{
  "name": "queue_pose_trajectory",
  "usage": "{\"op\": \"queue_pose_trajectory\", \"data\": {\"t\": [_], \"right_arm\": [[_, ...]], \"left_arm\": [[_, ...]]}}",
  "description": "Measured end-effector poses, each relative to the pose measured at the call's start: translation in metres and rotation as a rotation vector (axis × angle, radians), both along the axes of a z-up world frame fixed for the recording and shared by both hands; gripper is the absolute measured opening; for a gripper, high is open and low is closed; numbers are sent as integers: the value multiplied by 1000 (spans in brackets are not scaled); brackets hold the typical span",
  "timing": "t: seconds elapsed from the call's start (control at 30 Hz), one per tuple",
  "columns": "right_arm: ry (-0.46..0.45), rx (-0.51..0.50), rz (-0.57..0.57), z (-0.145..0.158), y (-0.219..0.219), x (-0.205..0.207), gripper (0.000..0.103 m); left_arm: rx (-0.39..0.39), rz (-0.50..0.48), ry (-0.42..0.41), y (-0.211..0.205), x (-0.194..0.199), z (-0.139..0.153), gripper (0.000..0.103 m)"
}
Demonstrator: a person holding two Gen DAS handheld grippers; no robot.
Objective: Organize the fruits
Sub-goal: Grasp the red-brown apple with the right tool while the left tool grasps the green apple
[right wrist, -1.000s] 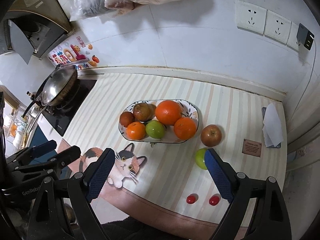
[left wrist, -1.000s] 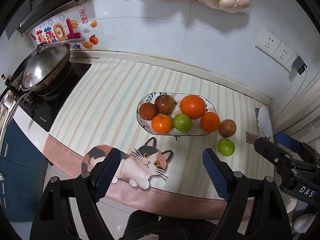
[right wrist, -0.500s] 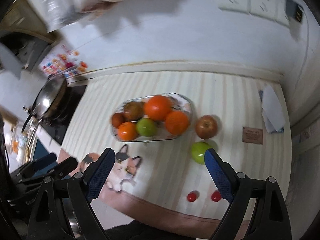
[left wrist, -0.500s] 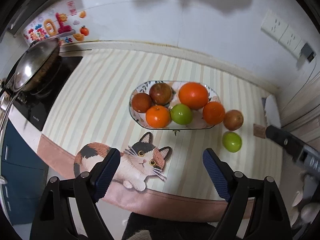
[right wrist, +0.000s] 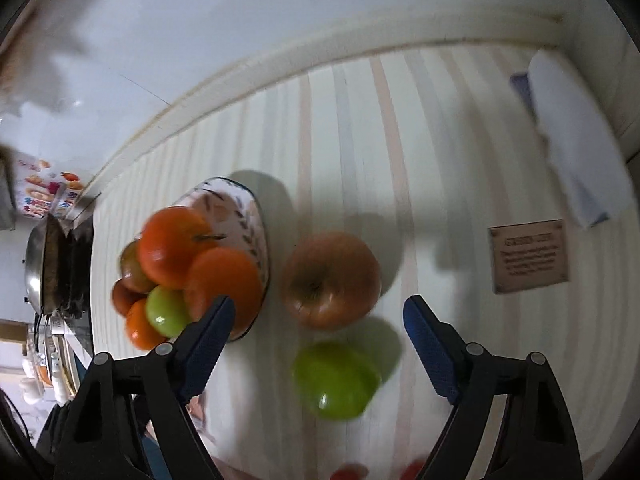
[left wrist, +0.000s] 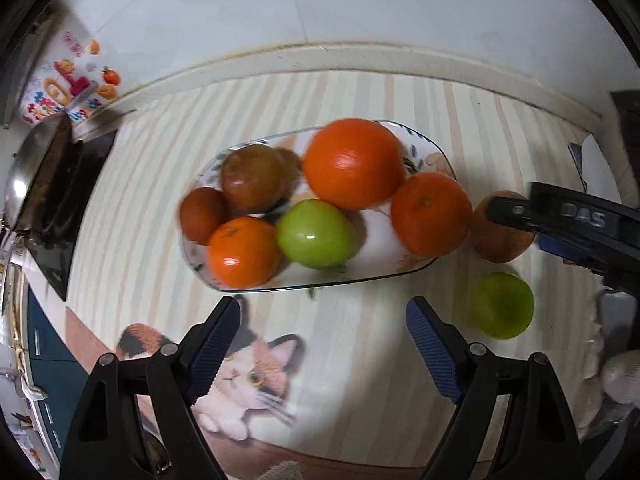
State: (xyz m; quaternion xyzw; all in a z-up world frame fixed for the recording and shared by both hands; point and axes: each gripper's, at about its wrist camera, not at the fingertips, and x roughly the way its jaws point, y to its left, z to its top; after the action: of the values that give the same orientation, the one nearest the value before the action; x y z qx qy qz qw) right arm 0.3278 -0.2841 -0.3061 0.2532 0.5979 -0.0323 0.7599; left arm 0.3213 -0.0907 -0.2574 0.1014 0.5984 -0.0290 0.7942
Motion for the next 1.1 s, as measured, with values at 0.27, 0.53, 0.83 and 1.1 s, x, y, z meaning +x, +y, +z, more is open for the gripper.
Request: {"op": "queue_pose_trajectory", "data": {"t": [0.27, 0.53, 0.83, 1.1], "right_arm": [[16, 29, 21, -33, -5, 15, 69], [22, -42, -19, -22, -39, -23, 69], [51, -91, -134, -14, -83, -92, 69], [58, -79, -206, -21, -102, -113, 69]], "left_arm": [[-26, -19, 63, -18, 10, -21, 85], [-102, -85, 110, -48, 12, -23, 85], [-186, -233, 241, -108, 8, -45, 85], [-172, -301, 305, -140, 9, -69, 82]]}}
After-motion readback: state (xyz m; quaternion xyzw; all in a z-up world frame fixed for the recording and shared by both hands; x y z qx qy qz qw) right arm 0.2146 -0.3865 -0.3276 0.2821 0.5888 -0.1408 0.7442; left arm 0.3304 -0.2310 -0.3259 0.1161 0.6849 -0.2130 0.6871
